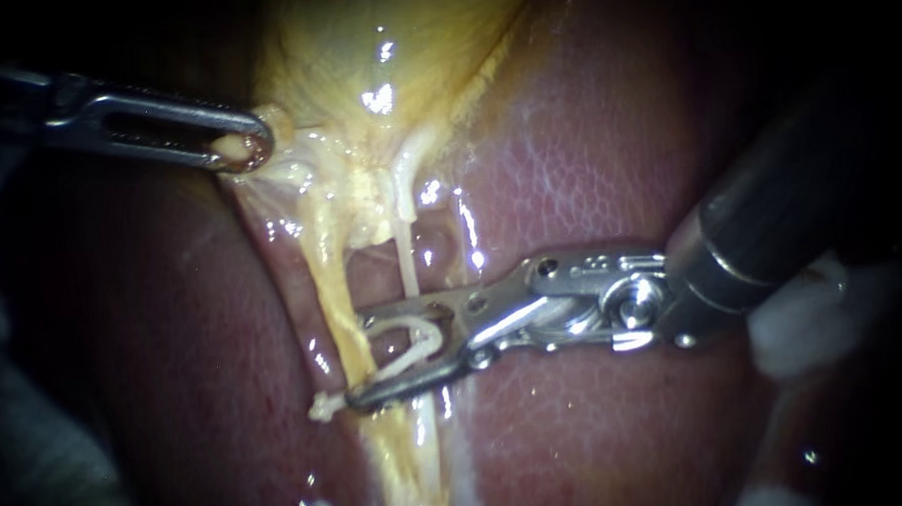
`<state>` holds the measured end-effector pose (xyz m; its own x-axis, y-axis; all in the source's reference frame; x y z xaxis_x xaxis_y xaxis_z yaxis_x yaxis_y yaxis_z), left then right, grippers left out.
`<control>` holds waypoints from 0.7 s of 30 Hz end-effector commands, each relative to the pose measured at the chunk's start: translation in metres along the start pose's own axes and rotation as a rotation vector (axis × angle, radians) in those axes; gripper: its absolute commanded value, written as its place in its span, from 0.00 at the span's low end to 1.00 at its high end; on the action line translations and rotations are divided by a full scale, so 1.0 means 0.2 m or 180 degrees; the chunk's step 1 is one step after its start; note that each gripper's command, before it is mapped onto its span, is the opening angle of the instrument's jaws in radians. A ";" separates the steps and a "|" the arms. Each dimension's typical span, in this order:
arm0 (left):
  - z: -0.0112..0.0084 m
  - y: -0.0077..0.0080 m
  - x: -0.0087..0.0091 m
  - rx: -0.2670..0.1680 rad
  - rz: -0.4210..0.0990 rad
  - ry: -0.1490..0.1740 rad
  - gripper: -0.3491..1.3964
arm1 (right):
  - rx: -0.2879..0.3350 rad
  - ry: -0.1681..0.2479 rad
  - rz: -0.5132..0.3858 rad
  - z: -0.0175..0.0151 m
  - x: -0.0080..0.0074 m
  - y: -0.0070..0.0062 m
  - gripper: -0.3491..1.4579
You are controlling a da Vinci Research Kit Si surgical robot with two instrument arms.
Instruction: Clipping second clip left tube
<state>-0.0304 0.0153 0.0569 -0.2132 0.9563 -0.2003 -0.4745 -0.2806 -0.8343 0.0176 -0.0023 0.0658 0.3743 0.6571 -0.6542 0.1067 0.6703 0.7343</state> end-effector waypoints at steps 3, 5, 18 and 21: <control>0.000 0.000 0.000 0.0000 0.0001 -0.0001 0.00 | 0.0022 0.0090 0.0029 0.003 0.001 0.000 0.47; 0.000 0.000 0.000 0.0000 0.0001 -0.0001 0.00 | 0.0038 0.0135 0.0063 0.004 0.002 -0.001 0.47; 0.000 0.000 0.000 0.0001 0.0001 -0.0001 0.00 | 0.0307 0.0283 0.0186 0.008 0.011 -0.016 0.45; 0.000 0.000 0.000 0.0000 0.0001 -0.0001 0.00 | 0.0388 0.0299 0.0234 0.008 0.014 -0.019 0.44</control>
<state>-0.0304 0.0153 0.0570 -0.2135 0.9561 -0.2006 -0.4746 -0.2810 -0.8341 0.0197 -0.0035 0.0612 0.2989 0.7394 -0.6032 0.1989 0.5700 0.7972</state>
